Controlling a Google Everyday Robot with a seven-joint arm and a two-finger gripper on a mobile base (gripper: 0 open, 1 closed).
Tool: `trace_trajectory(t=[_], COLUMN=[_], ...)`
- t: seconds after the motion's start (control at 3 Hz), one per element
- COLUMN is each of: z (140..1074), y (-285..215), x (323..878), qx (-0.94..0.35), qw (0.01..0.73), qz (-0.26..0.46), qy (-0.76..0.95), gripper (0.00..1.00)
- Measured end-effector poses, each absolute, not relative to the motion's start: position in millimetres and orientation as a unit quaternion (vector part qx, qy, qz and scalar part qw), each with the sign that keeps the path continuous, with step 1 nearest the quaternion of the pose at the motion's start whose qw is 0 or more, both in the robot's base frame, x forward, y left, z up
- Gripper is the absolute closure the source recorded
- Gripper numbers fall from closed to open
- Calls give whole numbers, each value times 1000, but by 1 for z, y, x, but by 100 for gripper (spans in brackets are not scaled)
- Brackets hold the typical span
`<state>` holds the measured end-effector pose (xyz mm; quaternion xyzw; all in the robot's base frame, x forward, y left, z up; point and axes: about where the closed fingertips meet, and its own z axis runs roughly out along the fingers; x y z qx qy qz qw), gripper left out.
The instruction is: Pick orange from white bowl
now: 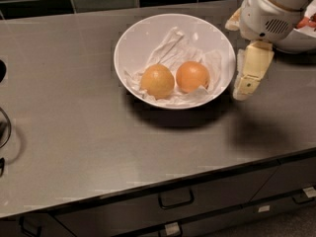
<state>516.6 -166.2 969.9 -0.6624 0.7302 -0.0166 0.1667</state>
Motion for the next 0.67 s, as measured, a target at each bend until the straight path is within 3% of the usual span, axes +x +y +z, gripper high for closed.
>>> trace_trajectory(t=[0.67], z=[966], y=[-146], x=[539], qx=[-680], qw=[174], qz=[-11], qy=[713], gripper=[0])
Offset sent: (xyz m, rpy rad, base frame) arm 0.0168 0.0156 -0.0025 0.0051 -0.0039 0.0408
